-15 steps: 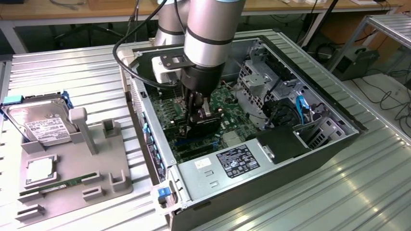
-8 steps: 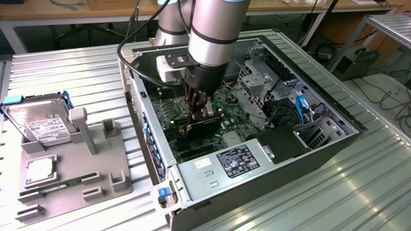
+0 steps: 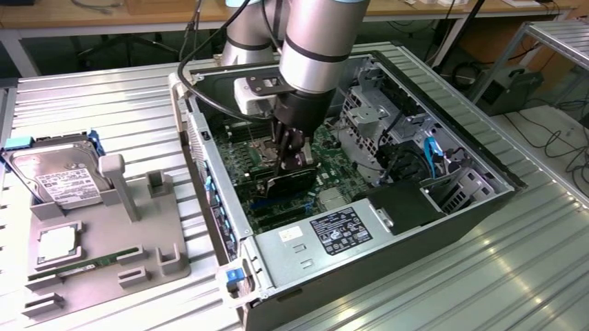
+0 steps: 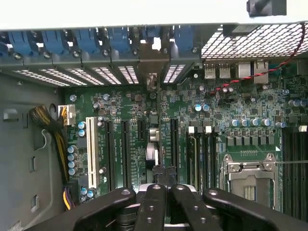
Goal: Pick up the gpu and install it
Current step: 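Insert the gpu into the slot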
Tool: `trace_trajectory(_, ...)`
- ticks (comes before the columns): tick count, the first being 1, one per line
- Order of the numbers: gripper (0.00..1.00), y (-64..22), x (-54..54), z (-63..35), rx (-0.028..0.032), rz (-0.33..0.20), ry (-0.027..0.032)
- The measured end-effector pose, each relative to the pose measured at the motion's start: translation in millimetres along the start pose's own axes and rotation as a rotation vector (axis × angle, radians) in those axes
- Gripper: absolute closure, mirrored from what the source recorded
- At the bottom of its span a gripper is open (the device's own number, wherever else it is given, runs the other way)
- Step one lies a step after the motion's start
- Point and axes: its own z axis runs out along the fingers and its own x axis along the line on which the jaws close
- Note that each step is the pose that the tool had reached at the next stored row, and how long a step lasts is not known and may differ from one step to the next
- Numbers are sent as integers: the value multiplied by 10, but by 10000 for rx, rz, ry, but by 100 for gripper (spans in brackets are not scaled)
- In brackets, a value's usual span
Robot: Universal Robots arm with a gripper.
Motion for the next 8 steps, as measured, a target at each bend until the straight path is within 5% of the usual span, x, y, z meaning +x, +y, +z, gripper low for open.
trace_trajectory(8, 89, 0, 0, 0, -1, 0, 0)
